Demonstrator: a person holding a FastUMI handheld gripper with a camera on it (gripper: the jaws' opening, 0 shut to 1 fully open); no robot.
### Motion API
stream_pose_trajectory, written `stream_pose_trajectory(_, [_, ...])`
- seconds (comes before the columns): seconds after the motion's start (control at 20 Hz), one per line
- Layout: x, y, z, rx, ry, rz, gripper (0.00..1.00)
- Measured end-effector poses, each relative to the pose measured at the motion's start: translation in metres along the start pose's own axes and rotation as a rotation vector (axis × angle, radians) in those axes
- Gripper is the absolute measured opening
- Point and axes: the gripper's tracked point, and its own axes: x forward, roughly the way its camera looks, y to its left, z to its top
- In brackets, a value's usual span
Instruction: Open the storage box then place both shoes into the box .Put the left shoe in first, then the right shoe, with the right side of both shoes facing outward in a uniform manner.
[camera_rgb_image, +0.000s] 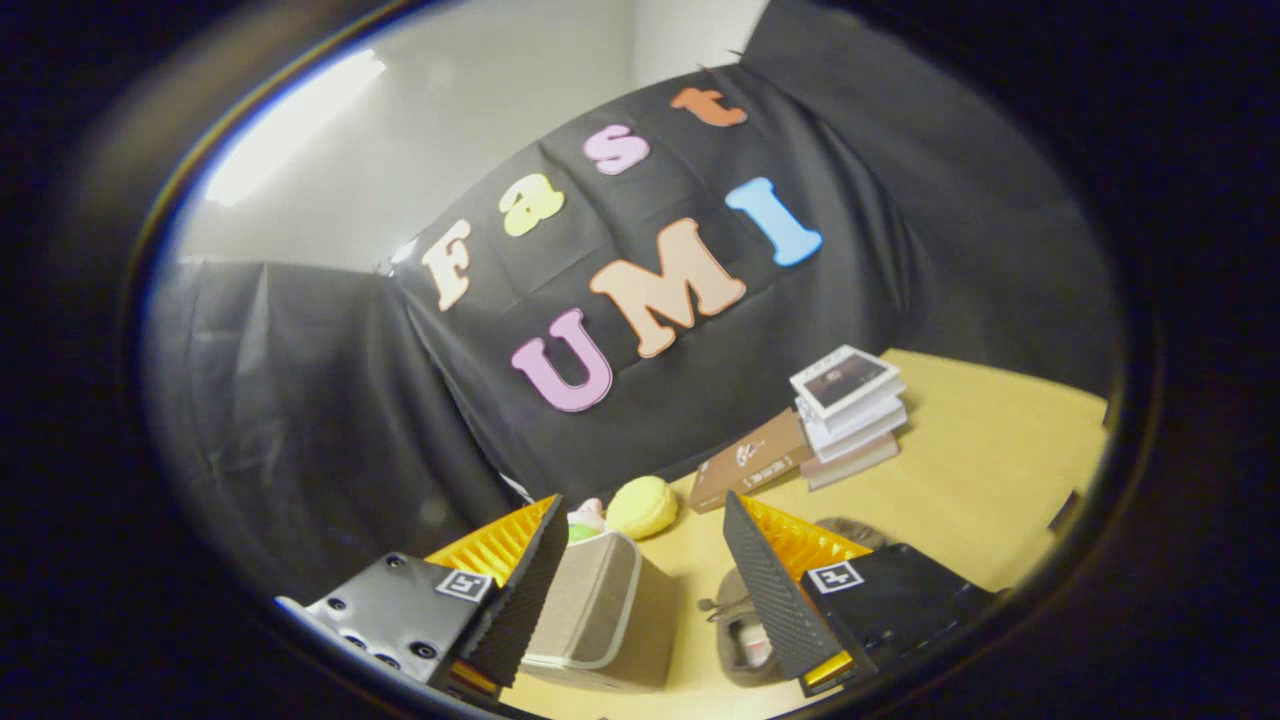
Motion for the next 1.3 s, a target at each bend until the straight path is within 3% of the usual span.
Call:
stream_pose_trajectory(0.3, [0.016, -0.028, -0.088, 0.436, 0.099, -0.080, 0.97])
stream_pose_trajectory(0.45, [0.014, -0.037, -0.128, 0.592, 0.091, -0.122, 0.97])
stream_pose_trajectory(0.7, [0.030, -0.043, -0.196, 0.838, 0.159, -0.123, 0.97])
stream_pose_trajectory(0.9, [0.041, -0.041, -0.223, 0.982, 0.171, -0.094, 0.97])
stream_pose_trajectory(1.05, [0.052, -0.020, -0.249, 1.012, 0.236, -0.063, 0.97])
stream_pose_trajectory(1.3, [0.057, -0.019, -0.230, 1.111, 0.135, -0.031, 0.94])
